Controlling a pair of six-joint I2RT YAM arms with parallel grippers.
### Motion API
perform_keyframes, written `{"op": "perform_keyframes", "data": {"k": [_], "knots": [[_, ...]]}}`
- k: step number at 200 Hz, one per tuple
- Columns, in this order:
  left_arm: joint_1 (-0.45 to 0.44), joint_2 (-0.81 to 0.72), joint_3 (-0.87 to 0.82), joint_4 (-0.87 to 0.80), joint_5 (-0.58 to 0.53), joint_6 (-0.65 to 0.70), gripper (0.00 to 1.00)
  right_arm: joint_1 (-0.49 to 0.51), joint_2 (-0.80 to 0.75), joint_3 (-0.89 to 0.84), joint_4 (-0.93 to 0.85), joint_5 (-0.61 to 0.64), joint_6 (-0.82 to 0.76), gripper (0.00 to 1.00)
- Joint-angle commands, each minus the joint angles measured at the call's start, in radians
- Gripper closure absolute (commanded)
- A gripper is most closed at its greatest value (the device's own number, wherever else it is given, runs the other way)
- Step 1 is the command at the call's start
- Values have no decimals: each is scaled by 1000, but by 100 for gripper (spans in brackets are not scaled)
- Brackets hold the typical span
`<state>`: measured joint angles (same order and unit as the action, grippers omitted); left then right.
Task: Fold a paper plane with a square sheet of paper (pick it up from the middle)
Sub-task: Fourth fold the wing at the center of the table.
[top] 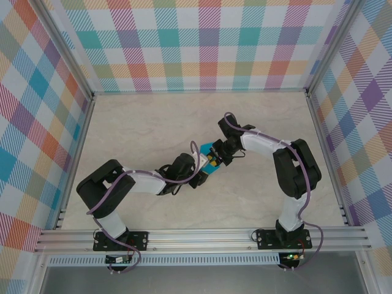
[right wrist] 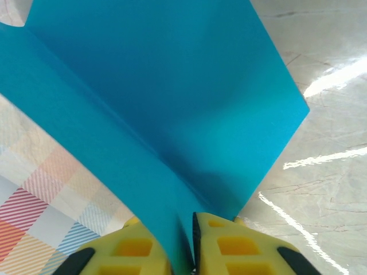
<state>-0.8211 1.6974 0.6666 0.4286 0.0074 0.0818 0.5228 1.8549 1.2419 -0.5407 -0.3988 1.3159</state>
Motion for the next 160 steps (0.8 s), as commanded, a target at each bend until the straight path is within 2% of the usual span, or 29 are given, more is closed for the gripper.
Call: {"op": "perform_keyframes", "data": {"k": [1,37,71,98,120,160], "knots": [[-14,0,-1,47,-48,22,63,-13,-13,18,-24,-20,-18,75],[-14,-26,-13,43,-53,34,75,-42,-49,21,-61,10,-59,59],[-15,-69,-22,3,-73,81,85,-74,-94,19,-104,53,-111,51],[-10,-99,-30,-38,-79,111,87,-93,-125,17,-111,55,-192,45],[-5,-114,-36,-60,-58,121,87,-96,-167,-28,-37,50,-266,41],[-2,-97,-33,-64,32,105,88,-96,-215,-130,134,-46,-315,35]]}}
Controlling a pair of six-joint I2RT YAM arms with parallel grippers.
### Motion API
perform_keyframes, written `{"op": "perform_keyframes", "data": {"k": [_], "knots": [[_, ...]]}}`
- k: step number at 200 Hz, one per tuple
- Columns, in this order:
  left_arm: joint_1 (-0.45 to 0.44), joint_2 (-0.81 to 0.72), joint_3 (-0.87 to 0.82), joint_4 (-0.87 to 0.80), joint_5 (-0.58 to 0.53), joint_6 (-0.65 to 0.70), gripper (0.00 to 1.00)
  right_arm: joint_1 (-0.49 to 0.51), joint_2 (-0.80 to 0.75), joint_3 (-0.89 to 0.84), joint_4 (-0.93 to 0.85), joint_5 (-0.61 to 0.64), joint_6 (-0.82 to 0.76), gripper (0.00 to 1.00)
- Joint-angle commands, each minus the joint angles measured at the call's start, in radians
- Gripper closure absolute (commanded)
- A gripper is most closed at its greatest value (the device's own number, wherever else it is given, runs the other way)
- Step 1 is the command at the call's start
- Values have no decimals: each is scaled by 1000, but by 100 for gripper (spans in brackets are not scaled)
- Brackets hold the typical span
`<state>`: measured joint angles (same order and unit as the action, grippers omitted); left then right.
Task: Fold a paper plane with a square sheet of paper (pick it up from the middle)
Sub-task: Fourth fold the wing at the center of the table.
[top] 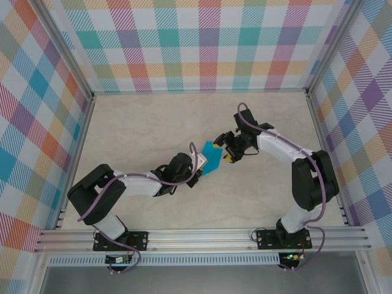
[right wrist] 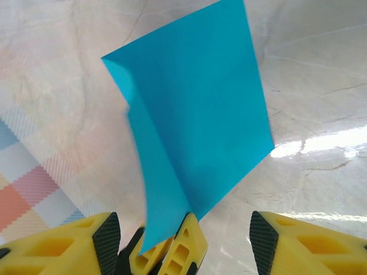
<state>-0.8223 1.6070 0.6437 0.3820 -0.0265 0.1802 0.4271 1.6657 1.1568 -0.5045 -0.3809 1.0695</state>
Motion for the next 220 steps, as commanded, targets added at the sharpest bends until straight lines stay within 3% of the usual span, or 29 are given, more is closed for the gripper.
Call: {"op": "perform_keyframes", "data": {"k": [1,77,131,220], "knots": [[0,-6,-10,-17,68,5,88,-1,-27,-47,99,-66,-71,35],[84,51,23,9,265,-159,90,1,-54,-121,177,-92,-170,30],[159,69,54,-21,343,-305,89,8,-34,-135,221,-102,-217,30],[198,129,117,-80,433,-412,88,80,115,-52,231,-83,-302,41]]}}
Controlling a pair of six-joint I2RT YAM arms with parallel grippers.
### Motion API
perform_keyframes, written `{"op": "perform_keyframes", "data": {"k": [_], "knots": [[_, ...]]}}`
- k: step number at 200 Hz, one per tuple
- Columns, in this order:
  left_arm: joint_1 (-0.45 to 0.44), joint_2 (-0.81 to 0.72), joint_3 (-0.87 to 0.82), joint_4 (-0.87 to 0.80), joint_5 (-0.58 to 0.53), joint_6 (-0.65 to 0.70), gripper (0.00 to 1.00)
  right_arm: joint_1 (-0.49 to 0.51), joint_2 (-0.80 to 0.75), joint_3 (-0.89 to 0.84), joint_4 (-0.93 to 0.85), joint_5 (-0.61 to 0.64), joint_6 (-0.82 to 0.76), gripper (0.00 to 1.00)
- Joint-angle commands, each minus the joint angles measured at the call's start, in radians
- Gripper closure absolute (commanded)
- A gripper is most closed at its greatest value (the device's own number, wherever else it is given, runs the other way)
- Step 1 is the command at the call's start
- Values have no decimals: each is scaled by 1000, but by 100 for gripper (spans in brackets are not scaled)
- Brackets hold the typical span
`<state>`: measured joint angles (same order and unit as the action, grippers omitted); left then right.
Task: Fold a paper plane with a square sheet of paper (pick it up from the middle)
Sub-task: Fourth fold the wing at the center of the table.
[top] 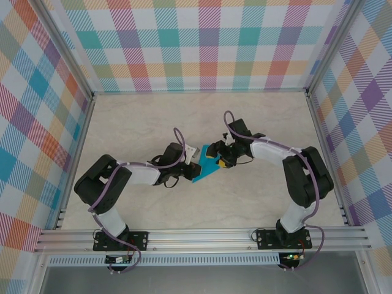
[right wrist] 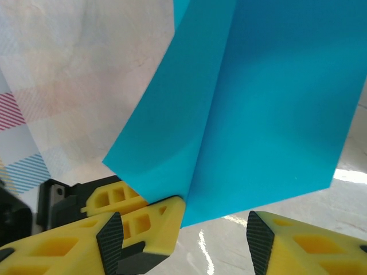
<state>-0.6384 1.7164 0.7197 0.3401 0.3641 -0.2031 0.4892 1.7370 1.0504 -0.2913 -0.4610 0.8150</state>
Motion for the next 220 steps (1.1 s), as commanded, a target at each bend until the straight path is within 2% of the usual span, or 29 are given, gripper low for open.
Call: {"op": "perform_keyframes", "data": {"k": [1,84,170,220], "knots": [[14,20,42,-38,44,-28,88,18,45,55,19,-3,-48,41],[16,52,63,-59,59,-59,87,28,122,80,45,21,-38,47],[32,67,65,-43,72,-198,88,28,43,-17,109,80,-4,48],[34,77,55,-20,90,-245,88,28,48,-22,157,58,-2,48]]}}
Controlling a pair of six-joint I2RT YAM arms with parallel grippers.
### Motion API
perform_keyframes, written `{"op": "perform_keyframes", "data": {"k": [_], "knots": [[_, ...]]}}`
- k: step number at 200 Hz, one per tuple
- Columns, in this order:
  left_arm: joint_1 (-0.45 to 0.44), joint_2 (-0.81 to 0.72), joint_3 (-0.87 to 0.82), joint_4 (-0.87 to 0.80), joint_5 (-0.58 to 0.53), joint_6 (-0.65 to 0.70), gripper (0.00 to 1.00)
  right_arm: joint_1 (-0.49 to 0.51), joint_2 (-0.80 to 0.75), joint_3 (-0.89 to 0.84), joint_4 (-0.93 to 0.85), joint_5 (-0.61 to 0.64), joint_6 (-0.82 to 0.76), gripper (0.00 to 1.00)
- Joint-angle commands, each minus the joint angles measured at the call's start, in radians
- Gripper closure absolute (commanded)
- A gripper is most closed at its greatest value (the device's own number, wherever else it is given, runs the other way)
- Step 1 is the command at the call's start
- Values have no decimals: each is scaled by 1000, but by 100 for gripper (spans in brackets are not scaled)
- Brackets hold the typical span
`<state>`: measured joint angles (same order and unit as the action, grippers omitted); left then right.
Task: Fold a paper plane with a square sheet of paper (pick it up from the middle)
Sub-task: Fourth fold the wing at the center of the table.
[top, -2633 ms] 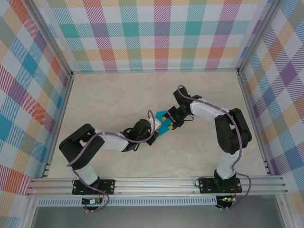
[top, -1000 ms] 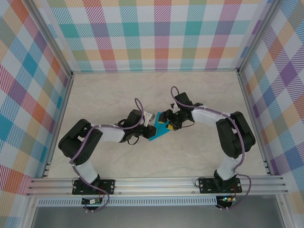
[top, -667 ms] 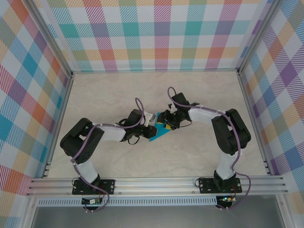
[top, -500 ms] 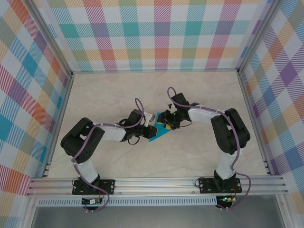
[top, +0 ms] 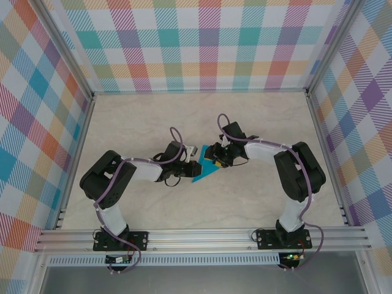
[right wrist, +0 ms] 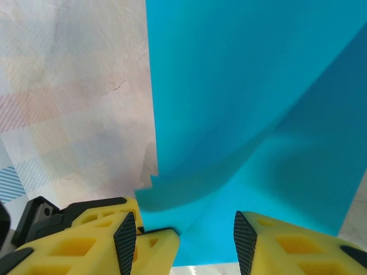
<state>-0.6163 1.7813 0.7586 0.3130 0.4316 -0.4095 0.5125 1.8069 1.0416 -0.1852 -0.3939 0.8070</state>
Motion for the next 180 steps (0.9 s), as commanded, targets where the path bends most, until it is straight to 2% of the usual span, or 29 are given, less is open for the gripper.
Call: {"op": "perform_keyframes", "data": {"k": [1,31,94,180], "knots": [[12,12,15,7,23,-39,88,4,-22,-14,52,-10,6,48],[13,5,6,20,21,-54,88,4,-39,-32,73,-12,11,46],[15,-37,-45,96,1,-143,88,4,-44,-87,102,18,59,52],[15,-40,-71,141,1,-180,88,4,24,-21,78,1,58,55]]}}
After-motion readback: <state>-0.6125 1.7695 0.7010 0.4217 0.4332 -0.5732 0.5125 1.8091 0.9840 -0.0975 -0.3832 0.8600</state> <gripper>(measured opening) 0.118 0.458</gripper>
